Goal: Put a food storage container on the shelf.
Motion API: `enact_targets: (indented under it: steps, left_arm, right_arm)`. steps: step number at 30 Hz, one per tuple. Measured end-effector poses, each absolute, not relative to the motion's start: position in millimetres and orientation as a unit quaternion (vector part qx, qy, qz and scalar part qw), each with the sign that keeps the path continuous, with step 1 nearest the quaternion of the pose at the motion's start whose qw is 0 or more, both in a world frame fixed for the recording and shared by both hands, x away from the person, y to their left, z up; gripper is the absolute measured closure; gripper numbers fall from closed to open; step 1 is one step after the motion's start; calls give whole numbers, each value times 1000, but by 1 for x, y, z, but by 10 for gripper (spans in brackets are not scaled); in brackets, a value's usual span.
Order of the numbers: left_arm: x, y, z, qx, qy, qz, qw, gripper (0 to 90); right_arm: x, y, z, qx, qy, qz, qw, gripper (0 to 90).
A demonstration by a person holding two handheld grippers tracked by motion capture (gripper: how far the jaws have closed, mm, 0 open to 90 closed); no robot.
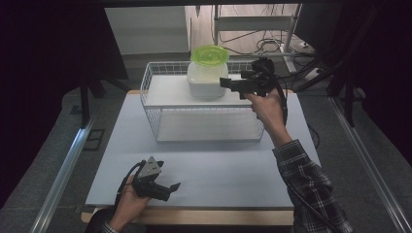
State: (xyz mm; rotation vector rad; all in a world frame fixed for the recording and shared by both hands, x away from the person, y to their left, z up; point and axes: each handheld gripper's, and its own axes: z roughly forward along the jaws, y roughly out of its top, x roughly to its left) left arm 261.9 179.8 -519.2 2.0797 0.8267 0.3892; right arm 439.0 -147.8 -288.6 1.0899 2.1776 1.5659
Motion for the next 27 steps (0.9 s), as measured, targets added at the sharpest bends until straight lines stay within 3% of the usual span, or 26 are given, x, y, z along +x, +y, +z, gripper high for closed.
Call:
enact_targets:
  steps: [27]
  left_arm:
    - [262,179,-521,828,333,148,427,13]
  right_arm:
    - [378,-166,-352,314,800,492,138,49]
